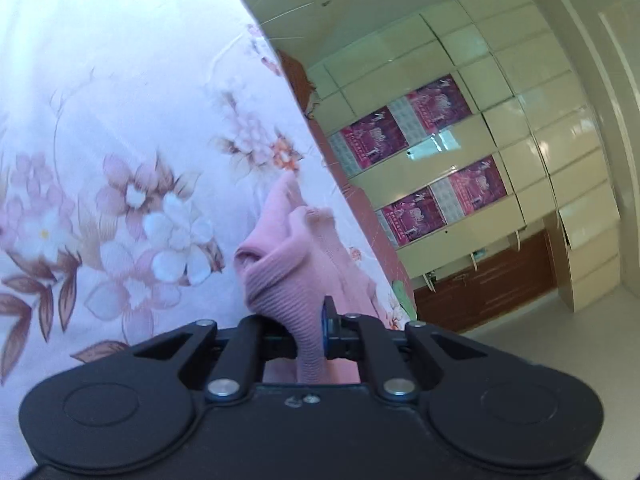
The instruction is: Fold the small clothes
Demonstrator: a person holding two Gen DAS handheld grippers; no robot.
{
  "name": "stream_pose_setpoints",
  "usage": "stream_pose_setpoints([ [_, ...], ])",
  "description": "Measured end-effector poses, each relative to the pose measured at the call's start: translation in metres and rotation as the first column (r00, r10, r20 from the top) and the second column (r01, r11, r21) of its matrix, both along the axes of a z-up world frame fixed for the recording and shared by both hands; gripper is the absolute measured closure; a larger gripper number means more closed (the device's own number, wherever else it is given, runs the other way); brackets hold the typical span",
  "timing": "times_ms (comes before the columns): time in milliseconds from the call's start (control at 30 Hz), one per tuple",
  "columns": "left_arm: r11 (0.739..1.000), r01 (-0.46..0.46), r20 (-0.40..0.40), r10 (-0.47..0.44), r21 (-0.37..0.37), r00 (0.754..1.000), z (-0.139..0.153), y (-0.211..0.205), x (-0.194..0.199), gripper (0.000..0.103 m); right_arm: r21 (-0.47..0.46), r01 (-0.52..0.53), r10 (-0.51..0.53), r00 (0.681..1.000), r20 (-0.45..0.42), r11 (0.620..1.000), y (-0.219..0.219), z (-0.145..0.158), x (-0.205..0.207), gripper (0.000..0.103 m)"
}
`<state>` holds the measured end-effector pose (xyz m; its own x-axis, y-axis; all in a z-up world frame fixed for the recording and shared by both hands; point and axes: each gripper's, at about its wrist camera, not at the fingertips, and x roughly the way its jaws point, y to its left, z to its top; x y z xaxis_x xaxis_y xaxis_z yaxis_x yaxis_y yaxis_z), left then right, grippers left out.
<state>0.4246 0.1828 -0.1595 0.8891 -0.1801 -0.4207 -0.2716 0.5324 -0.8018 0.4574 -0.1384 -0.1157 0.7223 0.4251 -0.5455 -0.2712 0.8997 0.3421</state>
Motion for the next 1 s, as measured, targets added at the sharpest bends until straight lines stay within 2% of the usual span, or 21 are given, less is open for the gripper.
stream_pose_setpoints([
  [67, 0.999, 0.032, -0.05, -0.03, 0.039, 0.998, -0.008, 0.002, 0.008, 0.094, -0.051, -0.022, 0.021, 1.0, -0.014, 0.998, 0.009, -0.009, 0.006, 0.102],
  [100, 0.998, 0.045, -0.08, -0.042, 0.035, 0.996, -0.014, 0.003, 0.012, 0.093, -0.09, -0.022, 0.014, 0.996, -0.083, 0.996, 0.014, -0.023, 0.015, 0.102],
  [133, 0.999, 0.046, -0.13, -0.045, 0.002, 0.99, -0.023, 0.007, 0.015, 0.087, -0.079, -0.017, 0.011, 0.997, -0.073, 0.997, 0.013, -0.029, 0.016, 0.103],
  [167, 0.999, 0.043, -0.141, -0.046, -0.025, 0.989, -0.028, 0.01, 0.015, 0.083, -0.082, -0.018, 0.013, 0.998, -0.069, 0.996, 0.013, -0.029, 0.017, 0.103],
  [233, 0.998, 0.046, -0.1, -0.05, -0.044, 0.994, -0.032, 0.012, 0.014, 0.076, -0.101, -0.02, 0.012, 0.997, -0.079, 0.995, 0.015, -0.028, 0.018, 0.103],
  [300, 0.999, 0.028, -0.09, -0.032, -0.04, 0.995, -0.034, 0.01, 0.015, 0.076, -0.114, -0.021, 0.011, 0.996, -0.089, 0.993, 0.017, -0.027, 0.016, 0.103],
  [333, 0.999, 0.02, -0.087, -0.024, -0.04, 0.996, -0.035, 0.009, 0.017, 0.081, -0.117, -0.024, 0.013, 0.996, -0.093, 0.993, 0.017, -0.026, 0.016, 0.103],
  [367, 0.999, 0.02, -0.093, -0.023, -0.038, 0.995, -0.036, 0.009, 0.019, 0.094, -0.116, -0.026, 0.015, 0.995, -0.097, 0.993, 0.016, -0.026, 0.017, 0.103],
  [400, 0.999, 0.026, -0.096, -0.029, -0.042, 0.995, -0.037, 0.01, 0.021, 0.094, -0.107, -0.026, 0.015, 0.995, -0.102, 0.994, 0.014, -0.027, 0.018, 0.103],
  [567, 0.997, 0.069, -0.061, -0.067, 0.028, 0.996, -0.009, 0.006, 0.02, 0.096, -0.019, -0.003, 0.0, 0.991, -0.134, 1.0, 0.005, -0.029, 0.024, 0.103],
  [667, 0.983, 0.125, 0.02, -0.128, 0.134, 0.992, 0.035, -0.019, 0.024, 0.096, -0.009, -0.021, 0.02, 0.993, -0.117, 1.0, 0.003, -0.031, 0.024, 0.103],
  [733, 0.952, 0.196, 0.043, -0.212, 0.235, 0.976, 0.067, -0.054, 0.034, 0.096, 0.016, -0.04, 0.041, 0.993, -0.112, 0.999, -0.002, -0.033, 0.026, 0.103],
  [800, 0.899, 0.278, 0.03, -0.306, 0.339, 0.952, 0.091, -0.097, 0.047, 0.096, 0.074, -0.045, 0.054, 0.991, -0.119, 0.996, -0.013, -0.032, 0.029, 0.103],
  [867, 0.815, 0.374, -0.008, -0.413, 0.442, 0.911, 0.105, -0.154, 0.06, 0.096, 0.164, 0.066, -0.057, 0.997, -0.055, 0.984, -0.046, -0.019, 0.022, 0.103],
  [900, 0.77, 0.412, -0.035, -0.454, 0.488, 0.89, 0.107, -0.179, 0.065, 0.096, 0.236, 0.123, -0.117, 0.992, -0.038, 0.964, -0.072, -0.013, 0.018, 0.103],
  [933, 0.71, 0.453, -0.076, -0.495, 0.539, 0.866, 0.105, -0.211, 0.071, 0.096, 0.293, 0.163, -0.156, 0.987, -0.046, 0.942, -0.097, -0.009, 0.015, 0.103],
  [1000, 0.638, 0.521, -0.142, -0.548, 0.567, 0.825, 0.09, -0.263, 0.081, 0.095, 0.339, 0.215, -0.201, 0.977, -0.078, 0.916, -0.143, -0.004, 0.01, 0.103],
])
